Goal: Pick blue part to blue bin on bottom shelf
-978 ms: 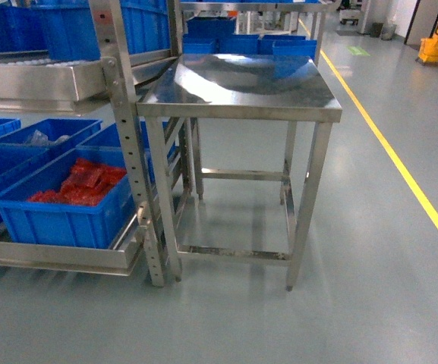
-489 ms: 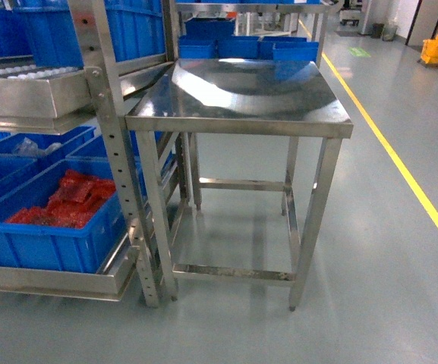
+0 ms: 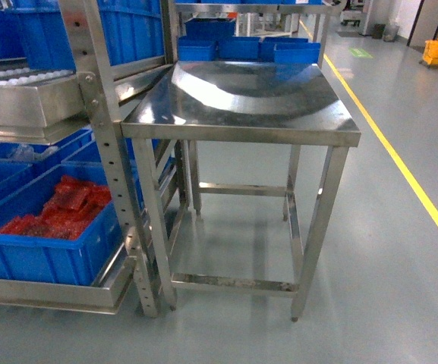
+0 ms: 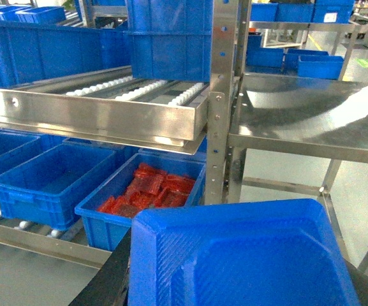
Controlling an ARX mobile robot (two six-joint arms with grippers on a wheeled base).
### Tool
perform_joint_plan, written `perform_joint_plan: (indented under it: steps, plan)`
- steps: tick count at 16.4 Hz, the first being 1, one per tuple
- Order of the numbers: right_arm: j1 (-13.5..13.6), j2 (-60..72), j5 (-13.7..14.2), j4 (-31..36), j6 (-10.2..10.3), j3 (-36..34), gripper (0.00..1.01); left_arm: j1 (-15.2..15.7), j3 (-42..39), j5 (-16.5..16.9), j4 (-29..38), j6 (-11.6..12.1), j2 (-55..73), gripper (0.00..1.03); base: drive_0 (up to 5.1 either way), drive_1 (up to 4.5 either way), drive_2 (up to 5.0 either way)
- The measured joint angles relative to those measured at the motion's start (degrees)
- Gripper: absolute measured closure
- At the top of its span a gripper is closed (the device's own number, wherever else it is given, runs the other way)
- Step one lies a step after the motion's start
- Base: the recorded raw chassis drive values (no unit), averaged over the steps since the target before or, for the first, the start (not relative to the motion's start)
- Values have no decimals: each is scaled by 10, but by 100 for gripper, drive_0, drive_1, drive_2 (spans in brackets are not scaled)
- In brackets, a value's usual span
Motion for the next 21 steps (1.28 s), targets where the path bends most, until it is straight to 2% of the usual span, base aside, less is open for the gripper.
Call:
perform_joint_plan:
  steps: [7, 20, 21]
  plan:
    - [0, 0, 0, 1, 0, 0, 3, 0, 0, 0, 0, 0, 1, 59, -1, 418, -420]
    - [0, 0, 0, 0, 0, 0, 3, 0, 0, 0, -1, 0, 3, 59, 0, 0, 0]
    - [0, 0, 1, 0, 0, 0, 3, 0, 0, 1, -1, 0, 3, 59, -469, 249, 249]
